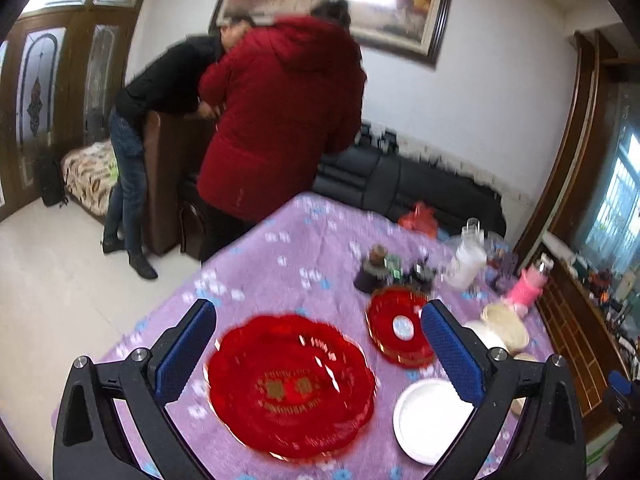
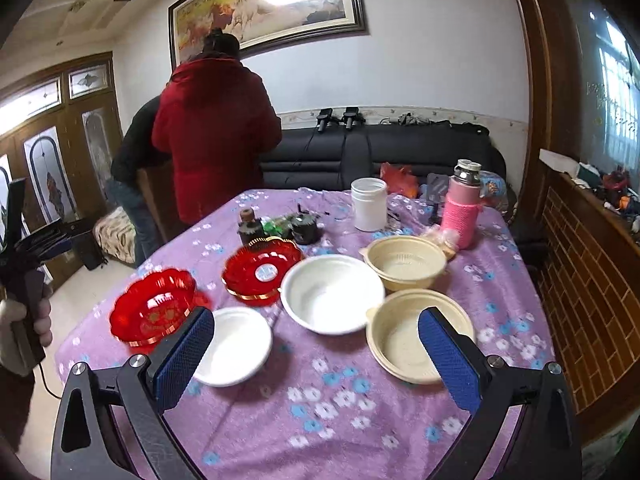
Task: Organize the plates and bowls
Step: 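Grasp the rim of the large red wedding plate with both tools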
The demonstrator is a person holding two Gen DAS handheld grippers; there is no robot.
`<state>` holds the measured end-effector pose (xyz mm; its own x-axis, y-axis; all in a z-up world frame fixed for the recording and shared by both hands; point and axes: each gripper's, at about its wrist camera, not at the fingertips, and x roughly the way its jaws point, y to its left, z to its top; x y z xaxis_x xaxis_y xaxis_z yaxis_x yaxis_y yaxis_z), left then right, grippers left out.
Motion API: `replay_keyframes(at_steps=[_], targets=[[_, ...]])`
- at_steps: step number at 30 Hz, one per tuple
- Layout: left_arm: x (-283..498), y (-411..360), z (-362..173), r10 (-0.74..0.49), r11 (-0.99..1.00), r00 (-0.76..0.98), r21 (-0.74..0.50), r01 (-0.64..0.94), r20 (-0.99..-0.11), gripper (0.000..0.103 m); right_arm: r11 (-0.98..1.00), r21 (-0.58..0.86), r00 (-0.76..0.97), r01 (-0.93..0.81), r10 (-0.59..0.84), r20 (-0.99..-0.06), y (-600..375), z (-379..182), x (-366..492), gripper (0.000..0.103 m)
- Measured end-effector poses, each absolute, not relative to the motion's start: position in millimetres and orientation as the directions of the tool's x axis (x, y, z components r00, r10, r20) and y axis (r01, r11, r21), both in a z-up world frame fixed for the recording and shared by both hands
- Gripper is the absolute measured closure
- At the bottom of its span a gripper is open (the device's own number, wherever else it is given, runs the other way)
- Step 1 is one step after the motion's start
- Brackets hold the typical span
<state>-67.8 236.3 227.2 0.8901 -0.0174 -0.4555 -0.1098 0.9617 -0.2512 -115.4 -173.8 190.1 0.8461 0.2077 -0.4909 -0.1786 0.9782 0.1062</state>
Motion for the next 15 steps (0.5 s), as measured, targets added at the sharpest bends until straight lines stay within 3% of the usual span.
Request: replay_keyframes(at_steps=[3,7,9,11,15], targets=[[-77,255,230,-0.036,0.964,0.904,-0.252,-0.08,-0.426,0.0,0.962,0.15,0.821,-0.228,0.273,-0.501,-146,191,-88,0.0],[-66,282,207,-0.033,0.969,0.826,-0.221,-0.112,-0.562,0.0,0.935,0.186,0.744,-0.303,0.354,-0.567,-80,173,-44,0.0],[-57,297,185,-0.048,0.967,0.782,-0.224,-0.118,-0.621,0.0,0.921,0.2,0.691,-0.333,0.383,-0.613,-41,157,-20,0.005],[-47,309,162,-0.07,0.964,0.745,-0.236,-0.12,-0.664,0.0,0.919,0.198,0.645,-0.34,0.382,-0.662,-5,137,5,0.022],[-23,326,117,-0.149,0.948,0.672,-0.297,-0.111,-0.725,0.007,0.927,0.205,0.529,-0.315,0.35,-0.773,41,94,52,0.025]])
